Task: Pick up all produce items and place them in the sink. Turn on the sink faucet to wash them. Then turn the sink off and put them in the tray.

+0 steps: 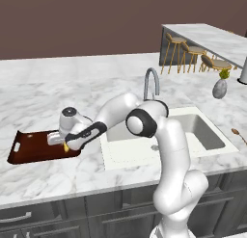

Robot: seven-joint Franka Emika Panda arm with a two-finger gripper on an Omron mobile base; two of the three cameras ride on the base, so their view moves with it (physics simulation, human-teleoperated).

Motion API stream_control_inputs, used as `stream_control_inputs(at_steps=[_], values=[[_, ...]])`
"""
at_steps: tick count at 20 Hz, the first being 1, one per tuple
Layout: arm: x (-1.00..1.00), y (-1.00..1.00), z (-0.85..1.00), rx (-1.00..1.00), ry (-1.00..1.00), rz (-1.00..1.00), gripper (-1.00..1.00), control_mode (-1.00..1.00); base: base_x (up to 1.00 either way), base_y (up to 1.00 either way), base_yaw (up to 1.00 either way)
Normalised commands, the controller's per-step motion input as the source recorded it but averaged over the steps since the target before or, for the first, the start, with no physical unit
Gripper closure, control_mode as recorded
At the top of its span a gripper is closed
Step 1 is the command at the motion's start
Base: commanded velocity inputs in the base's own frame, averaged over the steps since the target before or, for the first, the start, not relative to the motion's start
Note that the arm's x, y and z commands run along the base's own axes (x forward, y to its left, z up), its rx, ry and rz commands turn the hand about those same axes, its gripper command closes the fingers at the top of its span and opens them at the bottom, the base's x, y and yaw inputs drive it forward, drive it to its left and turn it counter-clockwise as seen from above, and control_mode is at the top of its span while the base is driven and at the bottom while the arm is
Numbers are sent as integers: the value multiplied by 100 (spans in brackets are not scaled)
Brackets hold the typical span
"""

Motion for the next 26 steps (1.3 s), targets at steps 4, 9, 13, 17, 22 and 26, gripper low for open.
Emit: stream_control_inputs(at_steps=[4, 9, 13, 17, 22, 26], values=[[20, 2, -18, 0, 6, 0, 100, -100, 0, 0, 0], [24, 15, -8, 0, 8, 0, 100, -100, 0, 0, 0], [15, 13, -11, 0, 7, 0, -100, -100, 0, 0, 0], [5, 1, 0, 0, 2, 0, -100, -100, 0, 0, 0], [0, 0, 5, 0, 0, 0, -100, -100, 0, 0, 0], [0, 0, 26, -2, 3, 0, -100, -100, 0, 0, 0]])
